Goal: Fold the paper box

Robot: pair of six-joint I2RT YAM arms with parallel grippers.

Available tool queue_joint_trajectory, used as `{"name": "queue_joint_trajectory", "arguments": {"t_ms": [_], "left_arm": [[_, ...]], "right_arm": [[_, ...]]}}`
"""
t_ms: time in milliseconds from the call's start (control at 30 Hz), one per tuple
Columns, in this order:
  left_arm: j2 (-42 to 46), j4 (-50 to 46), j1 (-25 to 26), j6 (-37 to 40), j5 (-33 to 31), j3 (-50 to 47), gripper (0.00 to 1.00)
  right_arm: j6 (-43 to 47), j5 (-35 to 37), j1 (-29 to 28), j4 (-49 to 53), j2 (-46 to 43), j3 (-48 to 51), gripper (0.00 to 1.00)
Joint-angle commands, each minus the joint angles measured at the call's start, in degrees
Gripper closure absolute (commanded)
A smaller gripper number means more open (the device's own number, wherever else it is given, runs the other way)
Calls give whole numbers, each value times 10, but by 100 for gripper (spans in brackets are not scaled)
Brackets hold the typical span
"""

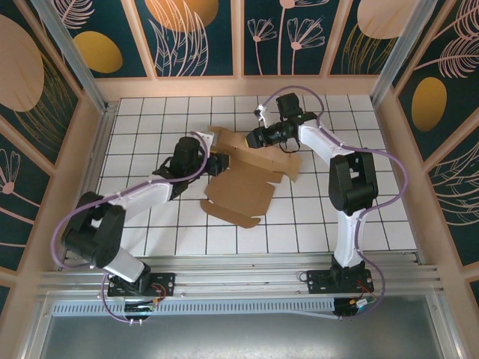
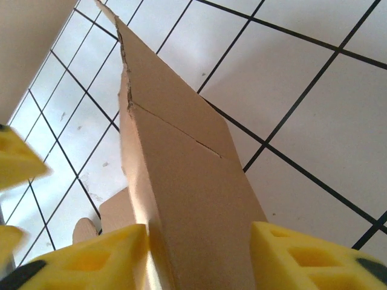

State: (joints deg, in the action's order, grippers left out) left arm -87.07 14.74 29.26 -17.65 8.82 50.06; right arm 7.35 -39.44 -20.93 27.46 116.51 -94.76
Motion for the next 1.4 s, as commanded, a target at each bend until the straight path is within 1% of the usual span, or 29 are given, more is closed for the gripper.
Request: {"name": "queue_joint_trajectory", "arguments": {"t_ms": [0,67,100,133,167,267,400,433,467,500,633,733,900,1000,1033,1233,1300,1367], "left_arm": [[28,-69,-6,3,-72,44,52],[20,-129,-14,-1,-93,95,53],[11,-157,-20,-5,-89,120,53],[-1,-181,-29,-9,-70,145,53],[-12,-197,-35,-14,-49,163,53],[-49,-223,-52,-42,40,210,54],[-106,-224,-57,-77,175,267,54],[-126,-221,-57,-84,205,280,53],[-140,-221,-57,-90,218,291,53],[-152,-227,-57,-93,221,301,52],[-187,-252,-57,-86,198,325,50],[-206,-250,-57,-94,216,333,49],[-213,-247,-57,-102,202,327,44],[-209,-235,-57,-106,222,317,45],[-207,-226,-57,-112,233,313,46],[-210,-179,-57,-147,284,298,64],[-214,-148,-57,-170,303,287,69],[-216,-131,-57,-185,306,279,73]], "right_arm": [[-11,-24,7,27,-13,-2,47],[-16,-31,9,30,-16,-6,46],[-18,-32,9,30,-19,-7,46],[-21,-33,9,29,-23,-7,45],[-24,-32,10,27,-26,-8,45],[-24,-32,11,21,-37,-7,45],[-24,-31,13,27,-41,-6,45],[-24,-32,13,29,-41,-6,45],[-25,-33,13,30,-41,-5,45],[-26,-32,13,31,-41,-5,45],[-29,-34,13,28,-41,-2,46],[-30,-34,13,26,-40,-1,46],[-25,-34,13,29,-42,-2,46],[-24,-36,12,28,-40,-2,46],[-25,-35,13,28,-39,-3,46],[-30,-37,13,24,-37,-3,46],[-29,-37,13,25,-36,-2,46],[-29,-35,13,25,-37,-2,46]]}}
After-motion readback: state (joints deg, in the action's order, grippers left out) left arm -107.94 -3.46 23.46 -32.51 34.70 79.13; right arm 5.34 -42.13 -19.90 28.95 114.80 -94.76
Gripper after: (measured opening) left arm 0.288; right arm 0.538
